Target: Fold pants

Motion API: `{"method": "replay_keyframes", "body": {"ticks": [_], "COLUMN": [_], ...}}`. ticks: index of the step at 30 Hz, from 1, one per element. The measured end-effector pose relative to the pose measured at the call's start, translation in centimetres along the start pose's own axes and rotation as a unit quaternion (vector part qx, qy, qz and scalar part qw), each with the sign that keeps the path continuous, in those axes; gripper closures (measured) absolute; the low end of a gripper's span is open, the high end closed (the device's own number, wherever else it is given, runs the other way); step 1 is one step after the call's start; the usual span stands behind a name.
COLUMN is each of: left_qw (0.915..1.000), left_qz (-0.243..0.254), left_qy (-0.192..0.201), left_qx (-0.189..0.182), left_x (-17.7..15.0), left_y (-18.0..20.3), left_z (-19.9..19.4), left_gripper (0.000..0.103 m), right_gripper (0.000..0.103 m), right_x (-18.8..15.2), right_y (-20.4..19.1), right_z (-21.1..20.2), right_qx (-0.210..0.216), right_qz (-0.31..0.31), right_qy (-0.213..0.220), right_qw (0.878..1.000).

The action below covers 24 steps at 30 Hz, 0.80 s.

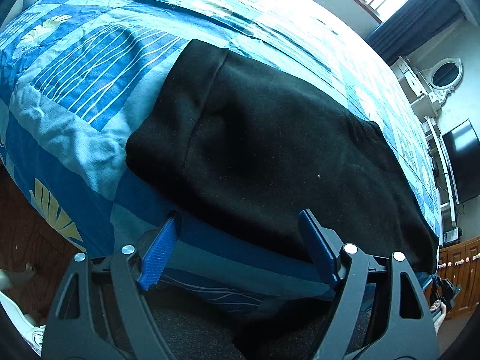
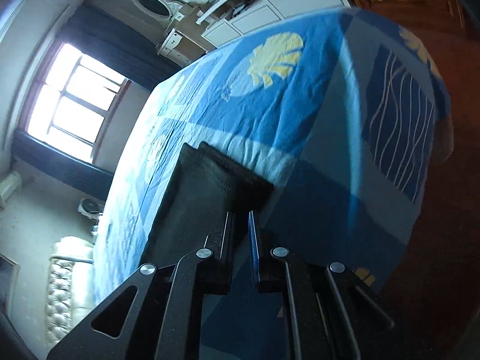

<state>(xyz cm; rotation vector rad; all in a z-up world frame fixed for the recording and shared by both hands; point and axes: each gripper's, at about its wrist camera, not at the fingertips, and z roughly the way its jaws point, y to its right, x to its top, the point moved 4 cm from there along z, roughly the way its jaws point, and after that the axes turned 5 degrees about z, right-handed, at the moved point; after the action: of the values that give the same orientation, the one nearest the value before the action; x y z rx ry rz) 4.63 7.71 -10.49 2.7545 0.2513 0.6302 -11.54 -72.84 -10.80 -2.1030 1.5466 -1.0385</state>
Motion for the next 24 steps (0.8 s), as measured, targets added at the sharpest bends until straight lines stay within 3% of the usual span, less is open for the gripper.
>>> {"method": "replay_keyframes", "body": {"ticks": [2,6,8,11,12,13,14,15,16,20,24], "left_qw": [1.0000,1.0000,1.0000,0.9999,0.9998,0.9998,0.9997,0.9997,0.9996,0.9995,0.9993], "left_qz": [0.000,-0.003,-0.005,-0.002,-0.001,-0.002,-0.003,-0.006,-0.010,-0.010,-0.003], "left_qy": [0.001,-0.002,-0.001,-0.002,-0.002,-0.003,-0.005,-0.006,-0.008,-0.011,-0.011], "left_qx": [0.000,0.003,0.005,0.012,0.017,0.021,0.023,0.024,0.025,0.028,0.035], "left_x": [0.0,0.0,-0.1,-0.3,-0.3,-0.4,-0.4,-0.4,-0.5,-0.5,-0.5], "left_y": [0.1,0.5,0.7,0.9,0.8,0.7,0.6,0.5,0.3,0.2,0.5], "left_z": [0.0,0.2,0.2,0.2,0.2,0.3,0.4,0.5,0.6,1.0,1.3], "left_gripper": [0.023,0.023,0.023,0.022,0.022,0.022,0.021,0.021,0.021,0.018,0.016], "right_gripper": [0.070,0.057,0.039,0.039,0.040,0.064,0.079,0.080,0.089,0.092,0.087], "right_x": [1.6,4.2,5.3,5.5,5.5,5.3,5.0,5.0,5.1,6.1,6.0], "right_y": [-1.9,-5.7,-7.3,-7.8,-7.9,-8.0,-8.0,-8.1,-8.1,-7.7,-7.1], "right_z": [0.9,4.5,6.8,9.7,10.6,11.5,12.0,12.1,11.9,10.9,12.5], "right_qx": [0.004,0.007,-0.003,-0.035,-0.038,-0.036,-0.049,-0.055,-0.053,-0.068,-0.077], "right_qz": [-0.031,-0.102,-0.136,-0.169,-0.173,-0.176,-0.185,-0.192,-0.192,-0.169,-0.152], "right_qy": [-0.008,-0.017,-0.031,-0.056,-0.067,-0.083,-0.094,-0.090,-0.086,-0.050,-0.058], "right_qw": [0.999,0.995,0.990,0.983,0.982,0.980,0.977,0.976,0.976,0.982,0.984]}}
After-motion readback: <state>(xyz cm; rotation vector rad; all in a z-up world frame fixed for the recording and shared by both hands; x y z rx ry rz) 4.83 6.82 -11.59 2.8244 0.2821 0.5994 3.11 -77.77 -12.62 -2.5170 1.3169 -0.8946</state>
